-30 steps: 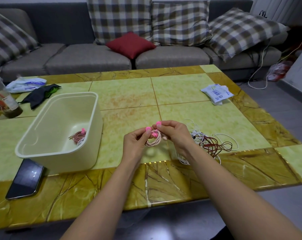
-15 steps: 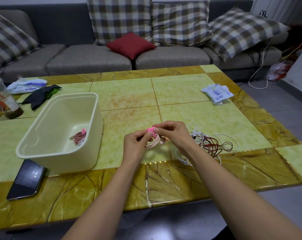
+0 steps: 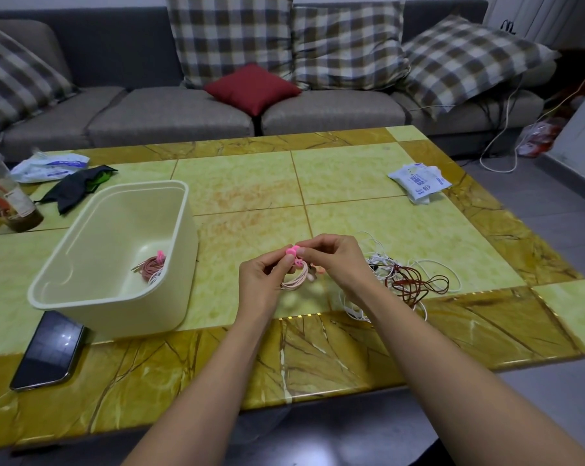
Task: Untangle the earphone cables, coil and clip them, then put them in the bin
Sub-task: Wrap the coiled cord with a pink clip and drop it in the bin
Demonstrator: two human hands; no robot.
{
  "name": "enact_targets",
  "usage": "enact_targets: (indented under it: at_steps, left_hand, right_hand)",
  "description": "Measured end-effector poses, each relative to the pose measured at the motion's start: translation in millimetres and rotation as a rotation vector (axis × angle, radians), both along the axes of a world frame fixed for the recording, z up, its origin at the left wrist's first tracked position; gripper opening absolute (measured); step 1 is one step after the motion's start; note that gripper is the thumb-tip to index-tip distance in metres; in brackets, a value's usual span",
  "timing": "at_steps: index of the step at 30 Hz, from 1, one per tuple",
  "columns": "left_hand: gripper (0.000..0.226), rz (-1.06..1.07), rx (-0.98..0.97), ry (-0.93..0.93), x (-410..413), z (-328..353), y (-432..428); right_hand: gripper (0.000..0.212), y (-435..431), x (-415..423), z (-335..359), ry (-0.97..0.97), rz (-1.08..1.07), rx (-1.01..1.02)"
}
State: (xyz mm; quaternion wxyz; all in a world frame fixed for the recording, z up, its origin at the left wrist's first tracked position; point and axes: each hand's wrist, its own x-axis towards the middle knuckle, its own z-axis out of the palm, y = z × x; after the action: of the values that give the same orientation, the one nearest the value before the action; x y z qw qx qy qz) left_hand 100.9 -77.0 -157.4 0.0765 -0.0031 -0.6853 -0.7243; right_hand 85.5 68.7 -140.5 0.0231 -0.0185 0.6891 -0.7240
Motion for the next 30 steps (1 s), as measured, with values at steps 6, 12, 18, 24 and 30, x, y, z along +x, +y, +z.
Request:
enact_targets:
  at_steps: [6,12,18,24,30]
  left_hand:
    - [0.016,0.023,-0.068,-0.023,-1.7,-4.2,-6.4]
    - [0.019,0.043,-0.162,0.011,-2.3,-7.6,-4.8]
    - [0.019,0.054,-0.117,-0.011,-0.6,-4.6,-3.9]
    - [0.015,0.074,-0.043,-0.043,-3.1,-4.5,-6.6]
    - [0.014,0.034,-0.002,-0.049,0.8,-3.5,-7.9]
  right_hand:
    - [0.015,1.4,2.4,3.4,0.007,0.131,0.066]
    - [0.016,-0.3,2.5,2.9,0.012,0.131,0.095]
    - [0.021,0.5,2.7,0.3,-0.031,0.124,0.026]
    - [0.023,5.9,-2.7,-4.7,-0.077,0.210,-0.026]
    - [0.021,5.9,-2.2,-2.7,-0.147,0.221,-0.048]
